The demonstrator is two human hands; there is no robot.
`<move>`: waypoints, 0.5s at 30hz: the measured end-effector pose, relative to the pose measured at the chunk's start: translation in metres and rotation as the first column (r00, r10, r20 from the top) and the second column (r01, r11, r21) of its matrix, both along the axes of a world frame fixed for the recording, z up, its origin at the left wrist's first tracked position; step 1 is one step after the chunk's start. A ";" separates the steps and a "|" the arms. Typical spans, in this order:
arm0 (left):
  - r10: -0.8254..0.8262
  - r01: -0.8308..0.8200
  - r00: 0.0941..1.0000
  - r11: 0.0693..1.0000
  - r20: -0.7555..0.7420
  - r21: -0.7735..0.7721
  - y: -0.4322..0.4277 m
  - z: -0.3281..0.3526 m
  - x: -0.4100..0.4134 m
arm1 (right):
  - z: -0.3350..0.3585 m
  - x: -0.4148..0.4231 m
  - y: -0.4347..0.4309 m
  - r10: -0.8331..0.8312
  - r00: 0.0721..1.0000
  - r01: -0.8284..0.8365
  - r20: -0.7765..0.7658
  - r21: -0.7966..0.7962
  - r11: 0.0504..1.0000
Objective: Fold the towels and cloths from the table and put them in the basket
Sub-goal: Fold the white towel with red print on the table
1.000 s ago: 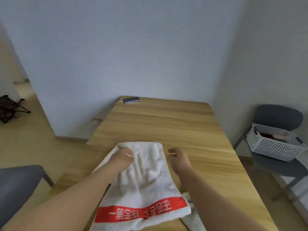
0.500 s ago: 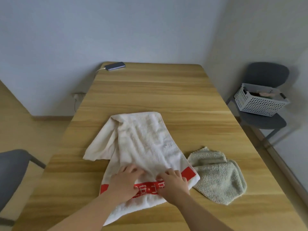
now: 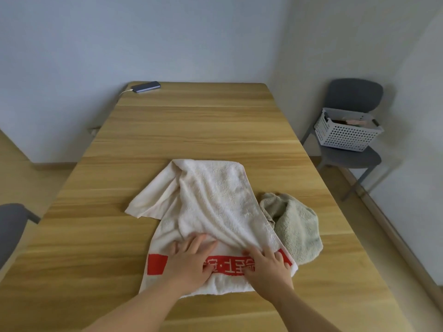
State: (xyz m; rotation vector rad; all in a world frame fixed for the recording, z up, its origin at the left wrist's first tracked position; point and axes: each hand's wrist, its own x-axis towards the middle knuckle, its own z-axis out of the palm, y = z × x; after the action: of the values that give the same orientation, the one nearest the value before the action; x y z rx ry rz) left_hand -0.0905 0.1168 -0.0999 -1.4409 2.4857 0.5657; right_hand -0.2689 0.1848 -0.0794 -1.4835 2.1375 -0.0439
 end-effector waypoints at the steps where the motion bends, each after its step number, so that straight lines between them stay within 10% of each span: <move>1: -0.013 0.014 0.999 0.999 0.040 -0.038 0.005 -0.003 -0.003 | -0.001 -0.004 0.003 0.002 1.000 -0.002 -0.004 -0.009 1.000; 15: 0.068 -0.060 0.998 0.918 0.006 -0.392 0.012 -0.042 -0.003 | -0.035 -0.002 -0.002 0.070 0.924 -0.155 -0.376 -0.202 0.967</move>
State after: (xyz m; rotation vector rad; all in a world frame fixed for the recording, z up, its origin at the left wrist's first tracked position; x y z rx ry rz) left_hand -0.0933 0.1288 -0.1423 -1.6559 2.6493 0.0564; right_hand -0.2710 0.1825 -0.1144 -1.8722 2.3978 0.0334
